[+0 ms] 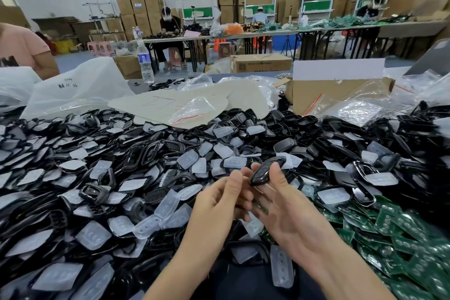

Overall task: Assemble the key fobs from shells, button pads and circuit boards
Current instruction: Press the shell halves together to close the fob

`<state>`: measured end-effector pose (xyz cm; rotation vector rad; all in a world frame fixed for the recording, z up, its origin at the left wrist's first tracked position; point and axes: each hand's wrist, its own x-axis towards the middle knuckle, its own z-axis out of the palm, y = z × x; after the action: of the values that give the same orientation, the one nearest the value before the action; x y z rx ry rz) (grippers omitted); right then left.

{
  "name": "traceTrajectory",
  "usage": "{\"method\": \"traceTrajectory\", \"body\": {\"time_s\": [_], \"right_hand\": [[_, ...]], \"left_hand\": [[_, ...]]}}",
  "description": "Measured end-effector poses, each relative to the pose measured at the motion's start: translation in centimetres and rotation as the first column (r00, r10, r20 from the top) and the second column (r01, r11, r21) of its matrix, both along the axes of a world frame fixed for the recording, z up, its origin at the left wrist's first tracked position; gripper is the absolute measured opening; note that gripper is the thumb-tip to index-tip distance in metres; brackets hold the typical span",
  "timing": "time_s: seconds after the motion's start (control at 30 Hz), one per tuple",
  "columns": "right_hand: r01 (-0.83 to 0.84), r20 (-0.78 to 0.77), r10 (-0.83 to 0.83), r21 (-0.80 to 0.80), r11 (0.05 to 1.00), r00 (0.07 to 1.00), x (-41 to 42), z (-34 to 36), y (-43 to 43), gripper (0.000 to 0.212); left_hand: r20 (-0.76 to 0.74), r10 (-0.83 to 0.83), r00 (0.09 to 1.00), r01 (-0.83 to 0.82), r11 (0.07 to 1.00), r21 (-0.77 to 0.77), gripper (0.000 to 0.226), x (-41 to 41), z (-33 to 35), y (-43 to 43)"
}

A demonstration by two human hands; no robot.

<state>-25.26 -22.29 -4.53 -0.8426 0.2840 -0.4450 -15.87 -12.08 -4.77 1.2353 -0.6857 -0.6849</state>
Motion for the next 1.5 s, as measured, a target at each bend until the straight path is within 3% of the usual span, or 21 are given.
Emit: {"method": "traceTrajectory", "body": {"time_s": [0.13, 0.23, 0.3, 0.37, 0.43, 0.53, 0.77, 0.9, 1.0, 1.13, 1.3, 1.5], "right_hand": [[-0.038, -0.008, 0.037, -0.093, 0.995, 0.999, -0.1, -0.2, 0.0, 0.048], [-0.069, 0.038, 0.074, -0.139, 0.988, 0.997, -0.2, -0.1, -0.2, 0.049], [-0.071, 0.064, 0.081, -0.146, 0.987, 0.995, -0.4, -0.1, -0.4, 0.046], [-0.044, 0.055, 0.053, -0.158, 0.986, 0.997, -0.5, -0.2, -0.5, 0.037], [0.015, 0.018, -0.012, -0.178, 0.984, 1.000, -0.4, -0.2, -0.4, 0.027], [0.098, 0.014, -0.097, -0.196, 0.976, 0.995, -0.2, -0.2, -0.2, 0.027], [0.191, 0.039, -0.190, -0.352, 0.916, 0.981, -0.6, -0.1, -0.5, 0.039], [0.226, 0.048, -0.227, -0.425, 0.877, 0.973, -0.8, 0.0, -0.6, 0.029], [0.230, 0.071, -0.219, -0.336, 0.913, 0.973, -0.6, -0.1, -0.4, 0.032], [0.214, 0.047, -0.209, -0.154, 0.965, 0.977, -0.2, -0.1, -0.2, 0.019], [0.204, 0.019, -0.203, -0.039, 0.978, 0.979, -0.2, -0.1, -0.3, 0.031], [0.204, 0.009, -0.204, -0.052, 0.978, 0.979, -0.2, -0.3, -0.2, 0.022]], "left_hand": [[-0.225, -0.109, 0.968, 0.103, 0.994, -0.039, 0.043, 0.3, -0.1, -0.2], [-0.217, -0.108, 0.970, 0.098, 0.994, -0.054, 0.031, 0.4, -0.1, 0.1], [-0.098, -0.041, 0.994, 0.038, 0.999, -0.033, 0.024, 0.4, 0.1, 0.2], [0.153, 0.084, 0.985, -0.088, 0.996, 0.016, 0.022, 0.3, -0.1, 0.3], [0.421, 0.169, 0.891, -0.194, 0.981, 0.018, 0.019, 0.2, -0.3, 0.5], [0.631, 0.204, 0.748, -0.241, 0.970, -0.028, 0.015, 0.1, -0.8, 0.8], [0.817, 0.265, 0.513, -0.297, 0.947, -0.121, 0.011, 1.0, -1.0, 1.0], [0.869, 0.276, 0.411, -0.319, 0.936, -0.147, 0.017, 1.4, -0.9, 1.3], [0.915, 0.261, 0.308, -0.335, 0.930, -0.152, 0.025, 1.4, -1.0, 1.3], [0.952, 0.225, 0.207, -0.340, 0.929, -0.146, 0.024, 1.6, -0.9, 1.2], [0.957, 0.192, 0.217, -0.347, 0.932, -0.108, 0.024, 1.5, -0.9, 1.2], [0.940, 0.208, 0.270, -0.349, 0.931, -0.106, 0.029, 1.4, -1.1, 1.1]]}}
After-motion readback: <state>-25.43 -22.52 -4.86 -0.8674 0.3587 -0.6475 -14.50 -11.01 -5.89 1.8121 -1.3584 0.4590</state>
